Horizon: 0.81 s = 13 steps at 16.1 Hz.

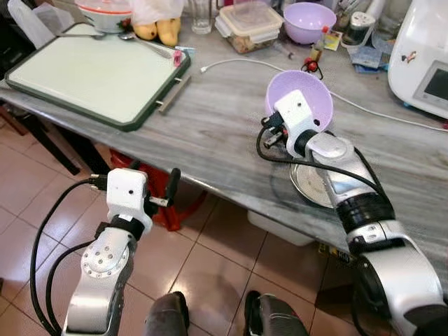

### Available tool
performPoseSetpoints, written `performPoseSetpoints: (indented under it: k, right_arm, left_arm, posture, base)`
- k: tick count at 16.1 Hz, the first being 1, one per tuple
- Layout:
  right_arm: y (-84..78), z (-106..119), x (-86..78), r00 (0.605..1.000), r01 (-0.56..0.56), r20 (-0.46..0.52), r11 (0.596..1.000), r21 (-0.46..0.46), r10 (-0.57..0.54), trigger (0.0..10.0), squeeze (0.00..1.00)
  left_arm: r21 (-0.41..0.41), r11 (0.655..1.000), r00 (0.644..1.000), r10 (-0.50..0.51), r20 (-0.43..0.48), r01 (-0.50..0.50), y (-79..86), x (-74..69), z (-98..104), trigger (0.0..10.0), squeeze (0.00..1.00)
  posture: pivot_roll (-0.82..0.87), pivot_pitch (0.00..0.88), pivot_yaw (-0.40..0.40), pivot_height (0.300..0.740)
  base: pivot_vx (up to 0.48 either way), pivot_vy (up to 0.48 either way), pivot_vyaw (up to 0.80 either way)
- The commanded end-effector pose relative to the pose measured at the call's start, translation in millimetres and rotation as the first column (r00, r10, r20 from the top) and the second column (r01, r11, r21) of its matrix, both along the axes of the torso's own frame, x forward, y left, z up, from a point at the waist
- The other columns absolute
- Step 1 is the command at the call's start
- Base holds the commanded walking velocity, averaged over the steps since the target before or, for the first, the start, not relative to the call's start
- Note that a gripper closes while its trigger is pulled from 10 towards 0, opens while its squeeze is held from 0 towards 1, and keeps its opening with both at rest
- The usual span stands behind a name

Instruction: Setting the table

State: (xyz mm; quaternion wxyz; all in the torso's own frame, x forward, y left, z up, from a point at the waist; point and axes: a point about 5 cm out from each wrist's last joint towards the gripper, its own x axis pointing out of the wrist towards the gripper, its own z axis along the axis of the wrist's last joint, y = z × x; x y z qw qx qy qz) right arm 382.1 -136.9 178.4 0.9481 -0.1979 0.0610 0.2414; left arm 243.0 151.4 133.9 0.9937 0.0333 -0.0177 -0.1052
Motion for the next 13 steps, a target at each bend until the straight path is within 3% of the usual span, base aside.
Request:
performPoseSetpoints:
  k: [1,11,12,13]
  right_arm:
    - [-0.9,0.9,-3.0,1.000,-0.013,-0.010,1.000,-0.006,0.013,10.0,0.00]
    - [-11.5,1.3,-28.3,0.992,-0.041,-0.115,0.999,0.015,0.042,10.0,0.00]
    - [-13.1,0.8,-29.8,0.992,-0.034,-0.125,0.999,0.026,0.037,10.0,1.00]
    - [-14.5,1.1,-30.9,0.991,-0.034,-0.126,0.999,0.021,0.036,10.0,1.00]
  left_arm:
    - [0.000,1.000,1.000,0.004,-0.003,-0.004,-0.3,1.1,0.6,10.0,0.00]
    - [-0.009,1.000,1.000,0.005,-0.027,-0.005,-6.0,6.4,-4.6,10.0,0.00]
    - [-0.011,1.000,1.000,0.003,-0.027,-0.003,-6.9,6.6,-4.9,10.0,0.00]
    - [-0.013,1.000,1.000,0.004,-0.030,-0.004,-7.3,6.2,-5.8,10.0,0.00]
  posture:
    - [0.06,0.186,0.012,0.740]
    - [0.02,0.179,-0.003,0.740]
    - [0.02,0.179,-0.004,0.740]
    - [0.01,0.179,-0.003,0.740]
  base:
    - [0.000,0.000,0.00]
    - [0.000,0.000,0.00]
    - [0.000,0.000,0.00]
    - [0.000,0.000,0.00]
